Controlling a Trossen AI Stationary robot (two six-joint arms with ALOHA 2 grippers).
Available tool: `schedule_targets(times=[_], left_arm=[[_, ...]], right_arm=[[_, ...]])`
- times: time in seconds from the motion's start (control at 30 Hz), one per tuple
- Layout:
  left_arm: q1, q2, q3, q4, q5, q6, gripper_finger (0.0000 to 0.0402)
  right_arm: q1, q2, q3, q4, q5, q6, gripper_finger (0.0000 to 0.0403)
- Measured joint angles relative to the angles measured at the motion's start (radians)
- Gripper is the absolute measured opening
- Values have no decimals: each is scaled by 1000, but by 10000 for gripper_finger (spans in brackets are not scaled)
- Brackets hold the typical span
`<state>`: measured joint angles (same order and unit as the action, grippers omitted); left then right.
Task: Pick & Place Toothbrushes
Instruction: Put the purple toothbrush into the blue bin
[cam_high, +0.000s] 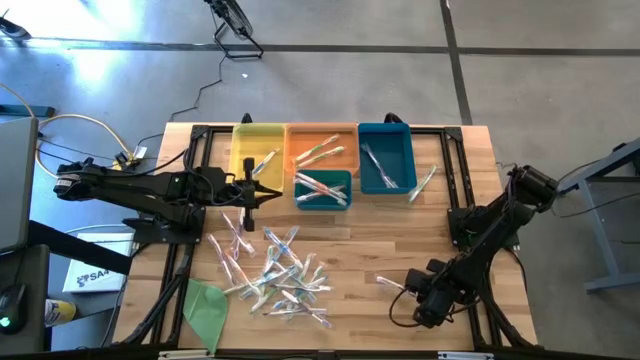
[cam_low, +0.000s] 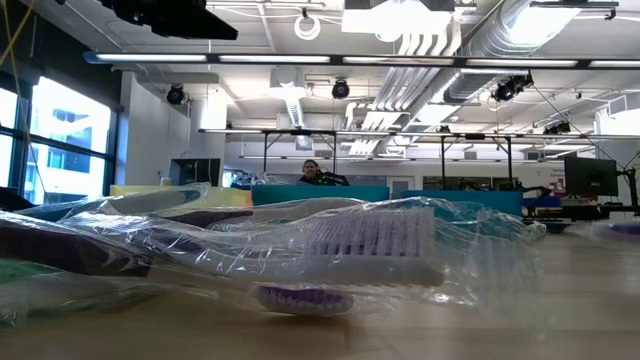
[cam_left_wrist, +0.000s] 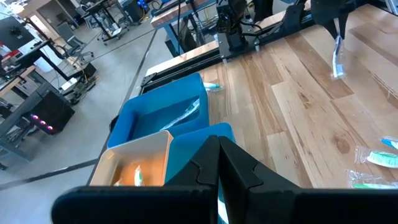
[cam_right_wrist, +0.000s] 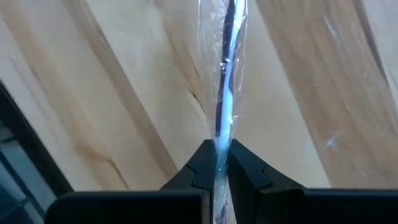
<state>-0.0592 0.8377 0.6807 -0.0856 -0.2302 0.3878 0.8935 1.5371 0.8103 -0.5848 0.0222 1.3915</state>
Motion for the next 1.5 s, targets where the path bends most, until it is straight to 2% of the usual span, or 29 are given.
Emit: schedule_targets(times=[0.5,0.77,1.03,1.5], left_arm=[[0,0,0,0,0,0,0],[0,0,0,0,0,0,0],[0,0,0,0,0,0,0],[0,0,0,0,0,0,0]], right_arm=[[-144,-176,1,-11,222,-15,15],[-277,-235,23,-4,372,-127,15],[-418,-235,79,-2,423,-293,15],[-648,-235,169,0,451,-503,15]])
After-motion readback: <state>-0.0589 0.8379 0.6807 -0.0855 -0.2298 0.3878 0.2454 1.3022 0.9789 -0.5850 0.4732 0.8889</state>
